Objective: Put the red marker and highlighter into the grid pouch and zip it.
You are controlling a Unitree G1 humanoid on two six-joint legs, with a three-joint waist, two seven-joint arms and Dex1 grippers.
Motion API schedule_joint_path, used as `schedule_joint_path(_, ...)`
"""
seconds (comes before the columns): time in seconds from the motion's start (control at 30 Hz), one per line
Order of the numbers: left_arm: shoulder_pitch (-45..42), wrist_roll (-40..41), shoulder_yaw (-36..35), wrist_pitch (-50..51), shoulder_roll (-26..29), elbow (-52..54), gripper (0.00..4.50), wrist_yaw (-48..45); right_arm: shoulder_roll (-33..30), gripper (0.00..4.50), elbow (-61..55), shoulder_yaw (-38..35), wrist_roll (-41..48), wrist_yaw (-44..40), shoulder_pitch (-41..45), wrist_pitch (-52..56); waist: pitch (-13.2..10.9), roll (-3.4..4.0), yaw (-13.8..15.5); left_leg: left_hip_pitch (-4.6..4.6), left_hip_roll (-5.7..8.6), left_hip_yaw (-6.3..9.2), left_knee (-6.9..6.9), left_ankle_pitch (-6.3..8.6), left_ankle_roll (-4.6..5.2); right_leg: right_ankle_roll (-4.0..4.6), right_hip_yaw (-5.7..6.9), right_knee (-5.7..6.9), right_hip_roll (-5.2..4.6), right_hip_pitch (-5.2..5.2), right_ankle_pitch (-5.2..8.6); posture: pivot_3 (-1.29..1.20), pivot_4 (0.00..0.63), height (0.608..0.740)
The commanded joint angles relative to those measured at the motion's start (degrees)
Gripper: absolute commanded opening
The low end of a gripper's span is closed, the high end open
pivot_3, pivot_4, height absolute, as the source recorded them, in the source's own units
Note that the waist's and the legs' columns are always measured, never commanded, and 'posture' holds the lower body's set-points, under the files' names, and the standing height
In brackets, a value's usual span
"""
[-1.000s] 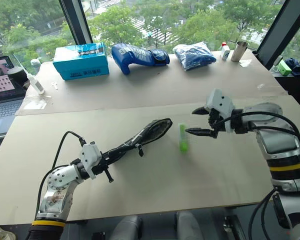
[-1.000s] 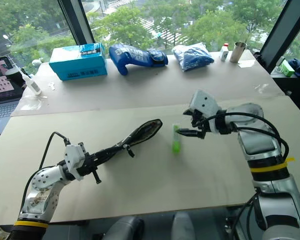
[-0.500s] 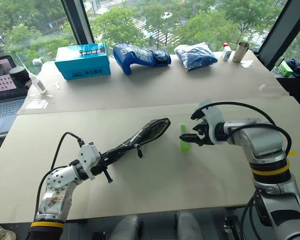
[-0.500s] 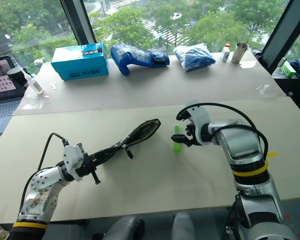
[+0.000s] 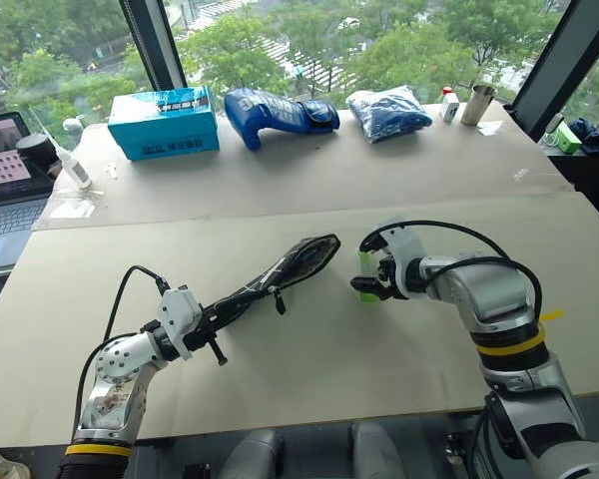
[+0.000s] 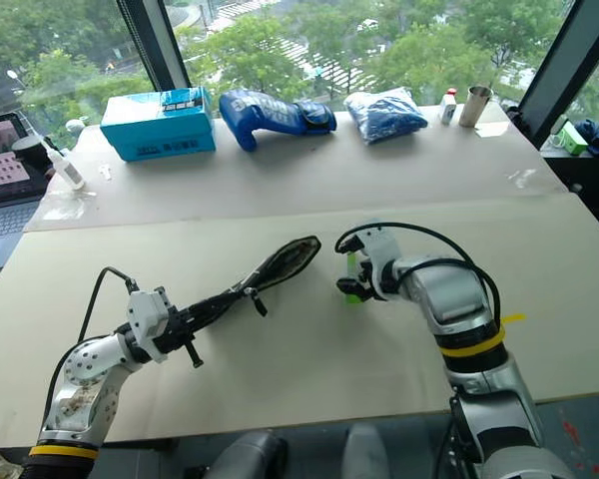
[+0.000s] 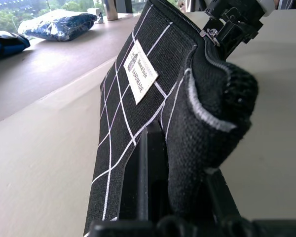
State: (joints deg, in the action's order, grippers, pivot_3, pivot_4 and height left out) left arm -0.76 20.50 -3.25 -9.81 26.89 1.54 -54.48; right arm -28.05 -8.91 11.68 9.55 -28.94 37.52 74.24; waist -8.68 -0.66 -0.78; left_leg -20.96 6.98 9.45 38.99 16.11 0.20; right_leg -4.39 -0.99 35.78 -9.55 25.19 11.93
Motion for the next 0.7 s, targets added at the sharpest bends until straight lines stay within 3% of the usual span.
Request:
schedule_joint_path(0.03, 0.24, 0.37, -0.24, -0.86, -0.14, 2.19, 0.0, 0.62, 0.24, 2.24, 2.61, -0.36, 0.02, 0.69, -1.54, -2.34, 0.03, -0.05, -0.04, 0.05, 0.0, 0.0, 0.0, 0.0, 0.0, 0.0, 0.0, 0.0, 0.01, -0.04, 0.0, 0.0, 0.15, 0.739)
schedule_joint_path(0.17, 0.53, 0.06, 0.01, -1.19, -0.51, 2.32, 0.0, 1.0, -0.86, 1.01, 3.82, -0.98, 0.2, 0.37, -1.62, -3.41, 0.04, -0.06, -0.04, 0.14, -0.01, 0.0, -0.01, 0.04, 0.06, 0.02, 0.0, 0.01, 0.06, -0.11, -0.01, 0.0, 0.15, 0.739)
schedule_joint_path(0.23, 0.82, -0.01, 0.3, -1.36, -0.72, 2.3, 0.0, 0.99, -2.6, 1.01, 4.48, -0.5, -0.55, -0.35, -0.72, -6.04, 0.04, -0.06, -0.01, 0.17, -0.01, 0.0, -0.01, 0.03, 0.06, 0.02, 0.0, 0.01, 0.06, -0.14, -0.01, 0.0, 0.15, 0.739)
schedule_joint_path(0.37, 0.75, 0.18, 0.88, -0.95, -0.55, 2.17, 0.0, 0.5, -9.45, 1.01, 2.82, 2.05, -4.34, -5.59, 1.89, -24.55, 0.01, -0.05, 0.15, 0.02, 0.08, -0.1, -0.01, 0.02, 0.04, -0.02, -0.01, -0.01, -0.04, -0.03, -0.04, 0.0, 0.15, 0.739)
schedule_joint_path(0.43, 0.27, 0.38, 0.93, -0.76, -0.24, 1.84, 0.0, 0.05, -11.53, 1.01, 2.71, -1.74, -2.65, -8.98, 5.12, -31.19, 0.0, -0.06, 0.05, -0.02, 0.07, -0.23, 0.0, -0.01, -0.02, -0.03, 0.0, -0.01, -0.01, 0.02, -0.04, 0.0, 0.15, 0.739)
schedule_joint_path(0.7, -0.93, 0.55, 0.97, -0.6, 0.13, 0.98, 0.0, -0.89, -27.29, 1.01, -5.35, -1.25, -5.39, -30.2, 4.36, -61.22, -0.01, -0.05, 0.02, -0.1, -0.02, -0.38, -0.05, 0.02, 0.03, -0.04, 0.11, -0.15, 0.1, 0.05, -0.04, 0.0, 0.15, 0.739)
